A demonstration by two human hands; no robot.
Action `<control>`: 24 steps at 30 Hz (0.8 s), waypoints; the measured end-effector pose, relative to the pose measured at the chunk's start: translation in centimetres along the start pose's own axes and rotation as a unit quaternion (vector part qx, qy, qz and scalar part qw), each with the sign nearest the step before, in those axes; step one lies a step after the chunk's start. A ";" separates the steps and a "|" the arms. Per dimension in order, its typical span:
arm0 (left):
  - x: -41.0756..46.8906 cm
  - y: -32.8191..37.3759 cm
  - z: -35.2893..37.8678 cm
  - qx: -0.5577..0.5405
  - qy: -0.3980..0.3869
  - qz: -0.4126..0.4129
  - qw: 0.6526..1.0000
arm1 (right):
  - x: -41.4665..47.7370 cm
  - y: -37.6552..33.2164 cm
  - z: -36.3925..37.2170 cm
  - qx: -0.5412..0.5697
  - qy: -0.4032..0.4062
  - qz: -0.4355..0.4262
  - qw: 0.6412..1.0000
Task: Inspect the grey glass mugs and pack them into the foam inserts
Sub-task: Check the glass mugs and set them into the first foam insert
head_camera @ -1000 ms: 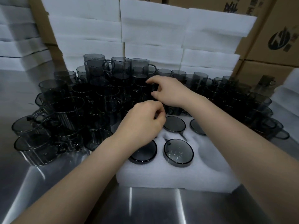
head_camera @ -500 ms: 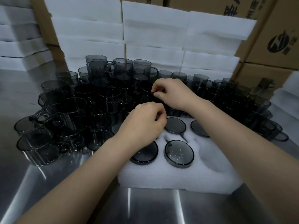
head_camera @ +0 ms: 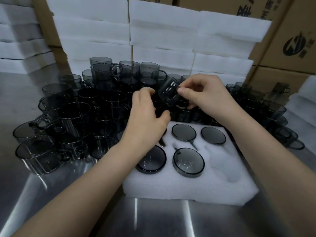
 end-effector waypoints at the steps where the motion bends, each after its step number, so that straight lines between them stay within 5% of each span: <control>1: 0.0 -0.1 0.0 -0.009 -0.010 -0.011 1.000 | -0.6 -0.3 0.0 0.055 -0.019 0.000 0.998; 6: 0.0 -0.1 -0.2 -0.024 -0.016 -0.004 1.000 | -2.3 -0.6 1.0 0.199 -0.072 -0.028 0.977; 11: -0.1 0.2 -0.4 -0.086 -0.044 0.010 0.995 | -2.5 0.8 1.6 0.304 -0.140 0.041 0.941; 24: -0.1 0.3 0.0 -0.034 -0.095 0.064 0.993 | -3.2 0.0 2.3 0.172 -0.034 0.055 0.983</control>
Point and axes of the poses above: each hand's wrist, its own x-axis towards the middle knuckle, its own z-axis out of the palm, y = z × x, the point moved 2 cm from there along x, towards the middle knuckle, and after that the axes turned 12 degrees about -x, right-handed, at the moved point
